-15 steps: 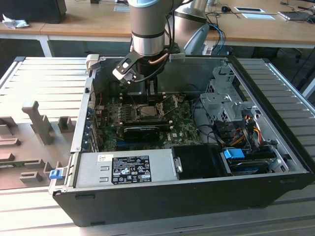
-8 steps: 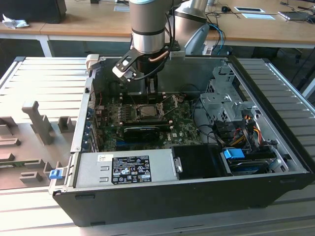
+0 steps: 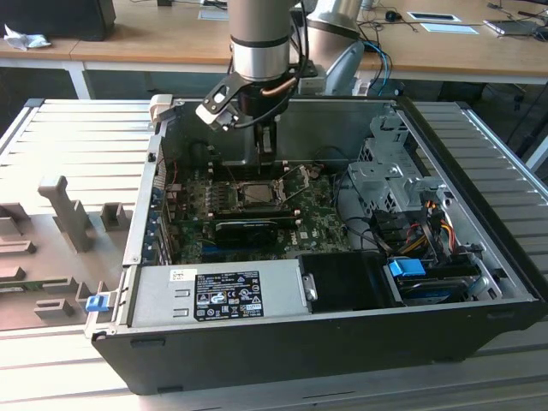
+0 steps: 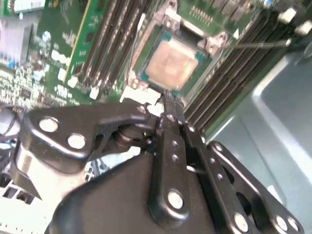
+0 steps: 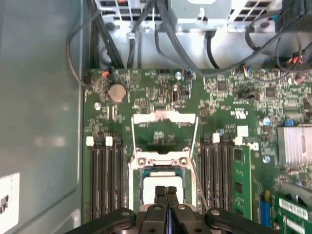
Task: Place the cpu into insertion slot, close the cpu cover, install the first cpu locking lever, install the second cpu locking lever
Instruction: 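Close the cpu cover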
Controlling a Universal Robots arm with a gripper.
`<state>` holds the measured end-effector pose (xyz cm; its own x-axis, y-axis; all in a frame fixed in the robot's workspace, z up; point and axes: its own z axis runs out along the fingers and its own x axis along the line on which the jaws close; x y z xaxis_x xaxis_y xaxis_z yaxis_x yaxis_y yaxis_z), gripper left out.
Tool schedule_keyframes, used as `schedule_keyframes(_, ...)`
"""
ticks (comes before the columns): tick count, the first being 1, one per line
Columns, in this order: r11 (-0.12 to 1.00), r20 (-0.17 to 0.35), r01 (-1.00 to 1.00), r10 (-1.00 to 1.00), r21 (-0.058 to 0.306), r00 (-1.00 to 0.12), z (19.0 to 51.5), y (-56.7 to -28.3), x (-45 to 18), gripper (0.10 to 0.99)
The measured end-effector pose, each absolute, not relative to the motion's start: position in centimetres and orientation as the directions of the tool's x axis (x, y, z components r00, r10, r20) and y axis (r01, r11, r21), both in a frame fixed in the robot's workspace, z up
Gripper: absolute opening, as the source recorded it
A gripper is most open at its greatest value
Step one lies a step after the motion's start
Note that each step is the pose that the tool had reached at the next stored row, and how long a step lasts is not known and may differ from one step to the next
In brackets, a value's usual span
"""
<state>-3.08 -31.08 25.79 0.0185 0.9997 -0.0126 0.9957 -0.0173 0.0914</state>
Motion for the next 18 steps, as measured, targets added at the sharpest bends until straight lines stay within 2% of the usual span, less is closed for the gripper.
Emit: schedule_keyframes(18,-0.017,-0.013,0.997,1.0,0.078,0.018,26.1,-31.1,3.3,0.106)
